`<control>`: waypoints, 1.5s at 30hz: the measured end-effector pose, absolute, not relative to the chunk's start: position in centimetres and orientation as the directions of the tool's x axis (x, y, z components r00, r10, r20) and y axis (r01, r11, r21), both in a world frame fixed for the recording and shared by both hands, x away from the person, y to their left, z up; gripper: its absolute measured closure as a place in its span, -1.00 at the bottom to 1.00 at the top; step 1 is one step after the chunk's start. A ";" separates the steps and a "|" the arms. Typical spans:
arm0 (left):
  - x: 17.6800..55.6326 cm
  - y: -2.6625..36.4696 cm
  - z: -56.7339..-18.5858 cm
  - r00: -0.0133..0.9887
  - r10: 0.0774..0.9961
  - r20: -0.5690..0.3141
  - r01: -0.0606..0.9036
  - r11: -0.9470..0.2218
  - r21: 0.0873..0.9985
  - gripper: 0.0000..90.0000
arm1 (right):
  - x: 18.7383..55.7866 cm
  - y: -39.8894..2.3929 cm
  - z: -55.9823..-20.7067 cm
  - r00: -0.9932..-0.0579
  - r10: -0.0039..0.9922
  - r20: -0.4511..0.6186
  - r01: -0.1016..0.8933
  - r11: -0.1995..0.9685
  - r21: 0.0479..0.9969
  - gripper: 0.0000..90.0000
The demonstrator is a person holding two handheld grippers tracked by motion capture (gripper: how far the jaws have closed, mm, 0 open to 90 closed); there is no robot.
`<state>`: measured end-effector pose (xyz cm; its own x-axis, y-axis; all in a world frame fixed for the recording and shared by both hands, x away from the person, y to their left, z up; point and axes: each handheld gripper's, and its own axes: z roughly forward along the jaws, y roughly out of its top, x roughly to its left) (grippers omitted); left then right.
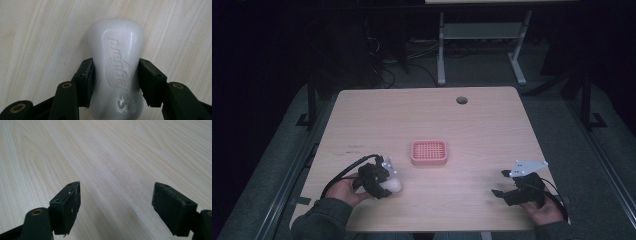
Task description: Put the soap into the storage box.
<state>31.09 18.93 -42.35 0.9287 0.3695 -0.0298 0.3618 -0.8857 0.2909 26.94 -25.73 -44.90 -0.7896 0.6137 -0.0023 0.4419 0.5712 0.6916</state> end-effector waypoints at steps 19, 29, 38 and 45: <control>33.8 17.4 -39.9 0.945 0.324 -0.054 0.322 -0.879 0.353 0.10 | 27.2 -26.2 -45.1 -0.784 0.620 0.006 0.450 0.562 0.694 -0.49; 35.5 16.0 -38.8 0.953 0.299 -0.053 0.297 -0.881 0.369 0.10 | 27.1 -26.3 -45.1 -0.784 0.621 0.005 0.448 0.560 0.696 -0.49; 36.7 15.1 -38.3 0.957 0.288 -0.045 0.283 -0.883 0.375 0.10 | 27.3 -26.5 -45.0 -0.773 0.634 0.009 0.456 0.546 0.703 -0.50; 37.8 13.8 -37.8 0.964 0.263 -0.037 0.258 -0.892 0.371 0.10 | 27.3 -26.4 -45.1 -0.778 0.628 0.005 0.454 0.557 0.696 -0.50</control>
